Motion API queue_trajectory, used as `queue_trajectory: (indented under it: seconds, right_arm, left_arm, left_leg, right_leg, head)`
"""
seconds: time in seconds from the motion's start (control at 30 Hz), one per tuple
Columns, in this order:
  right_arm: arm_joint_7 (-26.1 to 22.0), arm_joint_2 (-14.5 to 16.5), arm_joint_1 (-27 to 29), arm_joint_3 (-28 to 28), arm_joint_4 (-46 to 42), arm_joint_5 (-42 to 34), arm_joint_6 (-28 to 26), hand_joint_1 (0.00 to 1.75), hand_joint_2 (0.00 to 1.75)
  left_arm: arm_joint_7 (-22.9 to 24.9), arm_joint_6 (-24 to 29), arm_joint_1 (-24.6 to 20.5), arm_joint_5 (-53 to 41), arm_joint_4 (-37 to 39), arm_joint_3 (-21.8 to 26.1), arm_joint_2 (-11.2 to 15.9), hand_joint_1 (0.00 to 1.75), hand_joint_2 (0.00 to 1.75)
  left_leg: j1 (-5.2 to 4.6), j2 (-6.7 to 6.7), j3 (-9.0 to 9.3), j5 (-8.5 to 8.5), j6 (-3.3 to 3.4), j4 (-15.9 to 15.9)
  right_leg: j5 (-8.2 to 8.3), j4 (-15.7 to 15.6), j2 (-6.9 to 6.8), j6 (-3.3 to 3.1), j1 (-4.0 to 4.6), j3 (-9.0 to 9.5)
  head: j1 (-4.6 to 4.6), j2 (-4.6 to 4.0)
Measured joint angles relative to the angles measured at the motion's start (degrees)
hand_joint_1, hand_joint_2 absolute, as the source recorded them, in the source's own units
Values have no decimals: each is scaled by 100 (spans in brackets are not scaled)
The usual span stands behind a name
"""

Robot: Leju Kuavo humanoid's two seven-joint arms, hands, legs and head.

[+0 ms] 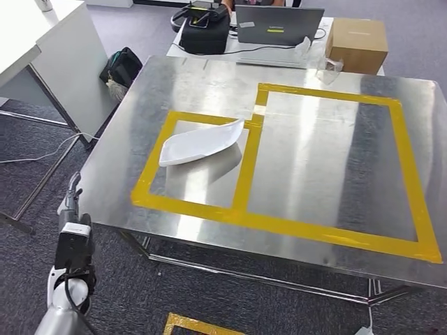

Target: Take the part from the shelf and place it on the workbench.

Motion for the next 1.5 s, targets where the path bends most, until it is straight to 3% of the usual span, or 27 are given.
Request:
queue_trajectory:
  seconds: [0.07,0.13,0.2,0.27,0.33,0.4,0.47,0.53,0.6,0.67,0.77,0.8,0.83,0.9,0.97,1.03,1.1,1.13,1.17,1.2,1.27,1.3,1.33,1.37,1.4,1.43,1.5]
  right_arm:
    - [-1,0,32,-30,32,1,-39,0,0]
    - [-1,0,53,-53,65,27,-73,0,0]
    - [-1,0,94,-65,90,91,-91,0,0]
    - [-1,0,135,-65,120,155,-89,0,0]
    - [-1,0,152,-66,147,193,-85,0,0]
    - [-1,0,151,-66,157,211,-81,0,0]
    - [-3,0,144,-67,161,219,-80,0,0]
    - [-15,-2,137,-68,171,223,-80,0,0]
    - [-26,0,118,-69,180,225,-79,0,0]
    - [-34,4,102,-71,185,225,-77,0,0]
    - [-51,4,114,-75,187,229,-73,0,0]
    - [-51,3,117,-78,187,235,-68,0,0]
    - [-52,2,116,-80,187,244,-62,0,0]
    - [-52,2,109,-84,187,269,-54,0,0]
    - [-51,-1,100,-85,187,301,-48,0,0]
    - [-51,-7,102,-86,192,326,-28,0,0]
    - [-52,-2,107,-87,208,339,-4,0,0]
    - [-53,2,109,-88,220,341,4,0,0]
    - [-53,7,120,-91,232,342,10,0,0]
    - [-53,9,141,-97,245,339,16,0,0]
    - [-52,11,192,-115,271,331,25,0,0]
    - [-51,11,207,-125,282,327,29,0,0]
    - [-51,11,211,-137,289,326,29,0,0]
    - [-51,9,208,-148,293,326,29,0,0]
    - [-51,6,204,-157,294,327,27,0,0]
    - [-51,3,199,-164,294,327,25,0,0]
    - [-51,-7,189,-169,295,328,20,0,0]
  left_arm:
    - [-8,121,49,203,44,356,-130,0,0]
    - [-20,136,92,484,183,761,-266,0,0]
    - [-66,106,81,672,423,1157,-378,0,0]
    - [-129,159,49,702,724,1503,-454,0,0]
    - [-174,235,6,722,1054,1818,-515,0,0]
    - [-212,277,-49,750,1354,2091,-563,0,0]
    - [-240,293,-103,761,1558,2278,-600,0,0]
    - [-248,303,-153,762,1687,2391,-622,0,0]
    - [-251,309,-175,763,1787,2479,-634,0,0]
    - [-252,314,-187,764,1860,2547,-646,0,0]
    - [-225,358,-236,725,1951,2584,-660,0,0]
    - [-172,386,-249,691,2007,2595,-663,0,0]
    - [-92,404,-268,656,2103,2618,-659,0,0]
    - [107,283,-350,688,2476,2712,-621,0,0]
    - [275,-80,-494,898,3083,2875,-540,0,0]
    - [463,-514,-622,1126,3778,3081,-453,0,0]
    - [755,-841,-641,1223,4437,3289,-358,0,0]
    - [924,-954,-609,1194,4734,3377,-318,0,0]
    - [1092,-1020,-571,1081,4977,3437,-284,0,0]
    - [1248,-1060,-542,874,5192,3453,-266,0,0]
    - [1532,-1104,-524,347,5555,3353,-249,0,0]
    - [1651,-1133,-518,119,5713,3255,-253,0,0]
    - [1746,-1168,-502,-60,5845,3152,-263,0,0]
    - [1819,-1206,-483,-207,5961,3051,-278,0,0]
    - [1867,-1248,-467,-343,6063,2948,-295,0,0]
    - [1890,-1281,-461,-452,6144,2850,-316,0,0]
    - [1893,-1319,-476,-591,6245,2669,-362,0,0]
  left_leg:
    - [-37,-26,40,53,19,-231]
    - [-14,-116,-23,180,62,-297]
    - [31,-204,-104,286,105,-336]
    - [46,-305,-197,358,118,-326]
    - [48,-408,-263,405,107,-301]
    - [59,-524,-316,433,82,-260]
    - [72,-638,-378,470,30,-217]
    - [90,-752,-437,539,-48,-197]
    - [109,-836,-483,587,-120,-185]
    - [111,-685,-595,363,-174,16]
    - [127,-375,-929,-390,-257,1004]
    - [140,-350,-991,-502,-281,1309]
    - [152,-340,-983,-474,-300,1475]
    - [178,-299,-702,-132,-331,1287]
    - [191,-84,-101,60,-355,509]
    - [144,97,354,-44,-280,-213]
    - [61,59,397,-61,-135,-430]
    - [38,21,347,-6,-75,-429]
    - [28,-24,291,55,-13,-431]
    - [29,-77,222,125,41,-434]
    - [17,-240,51,278,111,-428]
    - [3,-326,-46,359,127,-426]
    - [-15,-410,-148,441,135,-423]
    - [-30,-483,-249,520,137,-420]
    - [-40,-557,-347,599,136,-418]
    - [-44,-636,-432,678,131,-414]
    - [-59,-780,-571,826,109,-400]
  right_leg:
    - [110,-68,-126,56,-5,-12]
    - [37,-38,-48,125,-22,-61]
    - [-369,392,175,182,-33,-209]
    - [-812,1126,277,210,-39,-375]
    - [-900,1420,288,216,-42,-318]
    - [-668,865,354,202,-50,127]
    - [-557,127,602,170,-77,643]
    - [-580,-142,732,139,-83,823]
    - [-527,-159,608,82,-75,786]
    - [-451,-181,467,-20,-80,721]
    - [-307,-189,224,-100,-65,534]
    - [-252,-189,141,-100,-58,459]
    - [-194,-188,62,-96,-54,381]
    - [-66,-186,-88,-75,-50,218]
    - [51,-170,-205,-27,-41,91]
    - [169,-158,-317,43,-52,32]
    - [293,-188,-429,116,-110,18]
    - [278,-186,-405,153,-148,7]
    - [141,-104,-302,182,-172,-24]
    - [-117,95,-151,200,-180,-76]
    - [-788,812,160,189,-159,-213]
    - [-996,1189,237,165,-132,-256]
    - [-1046,1446,280,130,-99,-245]
    - [-962,1527,309,84,-58,-156]
    - [-798,1399,342,33,-16,33]
    - [-653,1079,421,-22,23,324]
    - [-667,126,668,-105,56,1036]
  head:
    - [-2,0]
    - [0,0]
    - [15,1]
    - [21,1]
    - [18,1]
    - [18,1]
    - [15,1]
    - [13,1]
    - [15,1]
    - [-13,0]
    - [-60,0]
    - [-60,0]
    - [-60,0]
    - [-61,0]
    - [-61,0]
    - [-54,0]
    - [-52,1]
    - [-60,1]
    - [-60,1]
    - [-60,1]
    - [-54,1]
    - [-52,1]
    - [-53,1]
    - [-55,1]
    - [-56,1]
    - [-57,1]
    - [-60,1]
